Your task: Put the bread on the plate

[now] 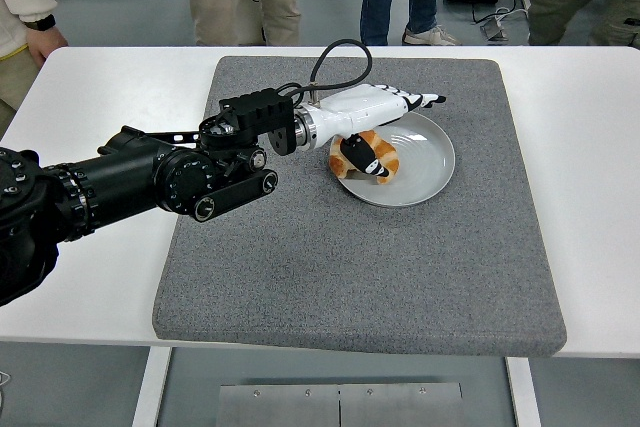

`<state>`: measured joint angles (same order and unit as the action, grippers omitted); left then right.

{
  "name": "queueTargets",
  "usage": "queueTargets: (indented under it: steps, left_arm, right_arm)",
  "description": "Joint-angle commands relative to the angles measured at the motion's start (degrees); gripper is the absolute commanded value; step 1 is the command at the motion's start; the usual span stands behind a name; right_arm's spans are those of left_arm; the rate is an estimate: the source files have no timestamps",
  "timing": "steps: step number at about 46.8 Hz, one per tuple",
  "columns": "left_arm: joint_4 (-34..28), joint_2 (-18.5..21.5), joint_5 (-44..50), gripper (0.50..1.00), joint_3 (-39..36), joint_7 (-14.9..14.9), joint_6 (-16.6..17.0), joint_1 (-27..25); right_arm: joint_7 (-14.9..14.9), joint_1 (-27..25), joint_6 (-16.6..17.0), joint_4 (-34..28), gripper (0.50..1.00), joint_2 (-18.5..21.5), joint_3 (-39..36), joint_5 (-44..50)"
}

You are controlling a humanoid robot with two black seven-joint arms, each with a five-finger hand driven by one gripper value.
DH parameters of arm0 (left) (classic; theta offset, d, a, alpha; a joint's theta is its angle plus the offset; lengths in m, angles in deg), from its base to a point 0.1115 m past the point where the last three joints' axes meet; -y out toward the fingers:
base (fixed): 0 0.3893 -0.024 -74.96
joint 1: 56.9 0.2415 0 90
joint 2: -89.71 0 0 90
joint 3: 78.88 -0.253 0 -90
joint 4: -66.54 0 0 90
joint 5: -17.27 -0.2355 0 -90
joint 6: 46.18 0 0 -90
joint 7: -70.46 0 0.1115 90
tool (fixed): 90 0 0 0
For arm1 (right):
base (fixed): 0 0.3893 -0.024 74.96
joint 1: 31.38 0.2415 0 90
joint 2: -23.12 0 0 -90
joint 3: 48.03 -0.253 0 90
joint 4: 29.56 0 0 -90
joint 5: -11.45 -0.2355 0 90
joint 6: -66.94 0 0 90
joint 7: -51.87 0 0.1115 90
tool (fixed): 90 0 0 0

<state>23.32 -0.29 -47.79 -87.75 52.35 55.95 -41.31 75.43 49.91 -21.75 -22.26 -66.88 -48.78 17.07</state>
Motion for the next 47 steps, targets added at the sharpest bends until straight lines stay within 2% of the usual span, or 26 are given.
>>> queueTargets:
  steps: [1,11,20,26,37,47]
  left_arm:
    - [-0.8,0.0,2.5,0.968,0.2,-0.5,0.0,-0.4]
    - [-0.8,0.0,13.0,0.968,2.8,-0.5,-0.2,-3.9]
    - [0.4,0.0,27.2,0.968,4.6,-0.2,-1.1,-7.1]
    - [1.6,0.6,37.0,0.968,7.5,0.1,-1.5,-7.3]
    - [7.0,1.1,49.1,0.968,15.9,0.1,-3.2,-4.3]
    - [9.8,1.4,51.4,0.968,25.1,0.1,-5.0,1.6]
  right_arm:
    - [0.0,0.0,0.0,0.0,1.0,0.0,0.0,0.0]
    - [0.0,0.0,0.0,0.0,1.0,0.0,0.0,0.0]
    - [0.0,0.0,0.0,0.0,1.0,0.0,0.0,0.0]
    - [0.0,0.0,0.0,0.0,1.0,0.0,0.0,0.0]
    - [0.0,0.0,0.0,0.0,1.0,0.0,0.0,0.0]
    - [0.0,0.0,0.0,0.0,1.0,0.0,0.0,0.0]
